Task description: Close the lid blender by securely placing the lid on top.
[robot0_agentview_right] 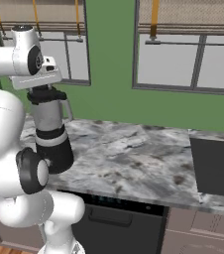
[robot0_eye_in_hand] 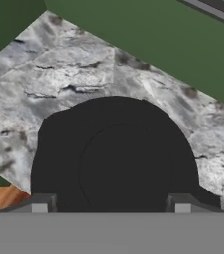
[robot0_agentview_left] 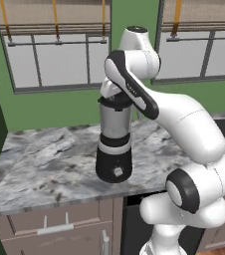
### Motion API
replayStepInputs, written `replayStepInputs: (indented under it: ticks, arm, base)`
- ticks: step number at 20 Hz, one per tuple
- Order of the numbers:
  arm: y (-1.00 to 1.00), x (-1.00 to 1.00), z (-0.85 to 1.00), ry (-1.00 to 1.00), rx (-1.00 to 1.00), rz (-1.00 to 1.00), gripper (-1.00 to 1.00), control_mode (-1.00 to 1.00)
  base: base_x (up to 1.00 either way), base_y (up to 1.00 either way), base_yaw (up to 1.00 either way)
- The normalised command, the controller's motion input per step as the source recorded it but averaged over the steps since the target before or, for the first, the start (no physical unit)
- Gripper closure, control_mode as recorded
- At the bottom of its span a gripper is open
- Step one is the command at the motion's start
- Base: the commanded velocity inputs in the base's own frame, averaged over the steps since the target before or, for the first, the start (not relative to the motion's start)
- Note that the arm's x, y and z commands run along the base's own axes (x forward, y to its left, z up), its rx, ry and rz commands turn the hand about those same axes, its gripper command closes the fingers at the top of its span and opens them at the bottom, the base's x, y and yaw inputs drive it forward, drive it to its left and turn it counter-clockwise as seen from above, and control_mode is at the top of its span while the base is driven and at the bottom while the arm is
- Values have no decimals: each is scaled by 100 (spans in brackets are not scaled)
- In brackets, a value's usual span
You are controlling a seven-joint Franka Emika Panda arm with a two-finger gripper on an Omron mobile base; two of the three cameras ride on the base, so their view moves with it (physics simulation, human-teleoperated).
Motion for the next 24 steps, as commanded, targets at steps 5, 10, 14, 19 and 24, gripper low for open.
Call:
replayStepInputs:
  ticks: [5, 10, 14, 19, 24]
  arm:
    - [-22, 28, 0, -1, 0, 7, 100, -100]
    - [-1, 4, 0, -7, 0, 2, 100, -100]
    - [0, -1, 0, -10, 0, 0, 100, -100]
    - [4, -6, -6, -2, 0, 0, 100, -100]
    - [18, -2, -4, 1, 0, 0, 100, -100]
  base:
    - [0, 0, 0]
    - [0, 0, 0]
    - [0, 0, 0]
    - [0, 0, 0]
    - [0, 0, 0]
